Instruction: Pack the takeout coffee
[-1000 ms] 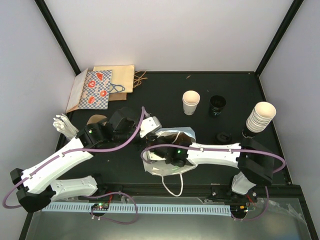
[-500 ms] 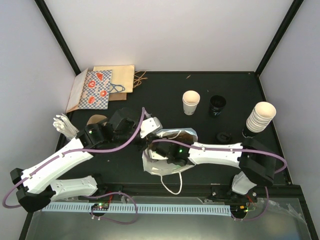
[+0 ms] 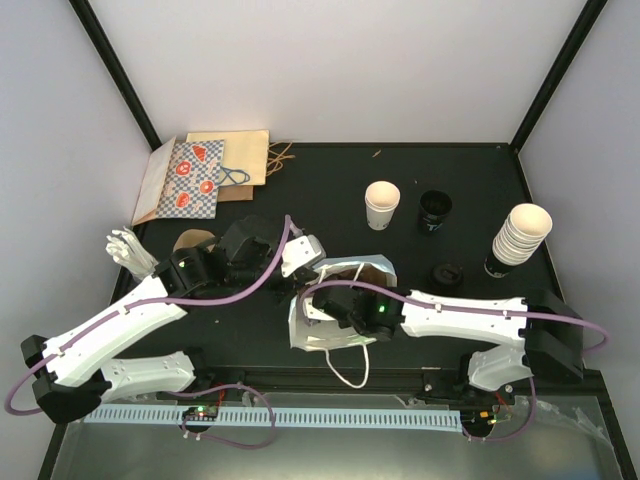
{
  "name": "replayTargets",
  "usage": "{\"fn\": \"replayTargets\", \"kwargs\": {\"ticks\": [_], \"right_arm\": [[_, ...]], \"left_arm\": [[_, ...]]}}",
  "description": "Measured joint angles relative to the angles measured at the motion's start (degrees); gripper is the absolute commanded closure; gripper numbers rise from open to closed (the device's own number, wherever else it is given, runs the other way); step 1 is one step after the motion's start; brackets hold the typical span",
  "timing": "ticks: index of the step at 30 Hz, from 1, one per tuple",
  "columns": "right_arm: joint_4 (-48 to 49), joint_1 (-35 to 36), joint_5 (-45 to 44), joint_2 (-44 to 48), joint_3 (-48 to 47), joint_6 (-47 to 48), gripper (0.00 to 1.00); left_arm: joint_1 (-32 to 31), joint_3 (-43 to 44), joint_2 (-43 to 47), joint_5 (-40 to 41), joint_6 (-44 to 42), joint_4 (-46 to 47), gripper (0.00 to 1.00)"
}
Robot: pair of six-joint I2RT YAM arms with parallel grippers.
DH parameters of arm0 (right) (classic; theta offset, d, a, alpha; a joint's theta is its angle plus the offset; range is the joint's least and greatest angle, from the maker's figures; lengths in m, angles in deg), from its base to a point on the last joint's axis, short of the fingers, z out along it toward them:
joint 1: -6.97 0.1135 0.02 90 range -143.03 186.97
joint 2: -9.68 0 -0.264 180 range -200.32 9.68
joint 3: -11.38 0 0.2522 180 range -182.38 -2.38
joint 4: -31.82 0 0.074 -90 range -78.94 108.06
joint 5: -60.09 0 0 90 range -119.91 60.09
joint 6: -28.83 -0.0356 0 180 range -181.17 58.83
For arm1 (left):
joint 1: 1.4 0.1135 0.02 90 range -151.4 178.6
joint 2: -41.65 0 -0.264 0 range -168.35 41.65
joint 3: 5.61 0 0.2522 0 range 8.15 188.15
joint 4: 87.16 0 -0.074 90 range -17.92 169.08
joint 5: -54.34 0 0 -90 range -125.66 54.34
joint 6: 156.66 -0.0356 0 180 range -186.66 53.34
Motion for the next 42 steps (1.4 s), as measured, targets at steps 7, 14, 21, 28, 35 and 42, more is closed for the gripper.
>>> {"fn": "replayTargets", "kwargs": {"ticks": [7,14,21,28,35,42], "right_arm": [[-1.1,1.0,1.5,2.3,3.8,-3.1,0.99],[-1.4,1.1,2.9,-0.3,5.7,-5.0,0.99],[-0.5,1.1,3.4,-3.6,5.7,-5.9,0.99],[1.0,1.1,2.1,-5.5,4.2,-5.4,0.99],[1.1,0.1,0.4,-8.9,2.7,-4.7,0.99],[0.1,-0.5,0.0,-9.5,1.6,-4.3,0.99]], "left_arm": [[-0.3,-0.4,0.2,-0.1,0.1,0.2,0.98],[-0.8,-1.8,0.5,-1.6,1.2,1.1,0.98],[-1.2,-2.6,0.9,-3.9,1.6,1.6,0.98],[-1.6,-3.0,0.9,-5.4,1.5,1.9,0.98],[-1.6,-3.0,1.0,-5.1,1.5,1.9,0.98],[-1.6,-3.0,1.1,-3.5,1.6,2.1,0.98]]}}
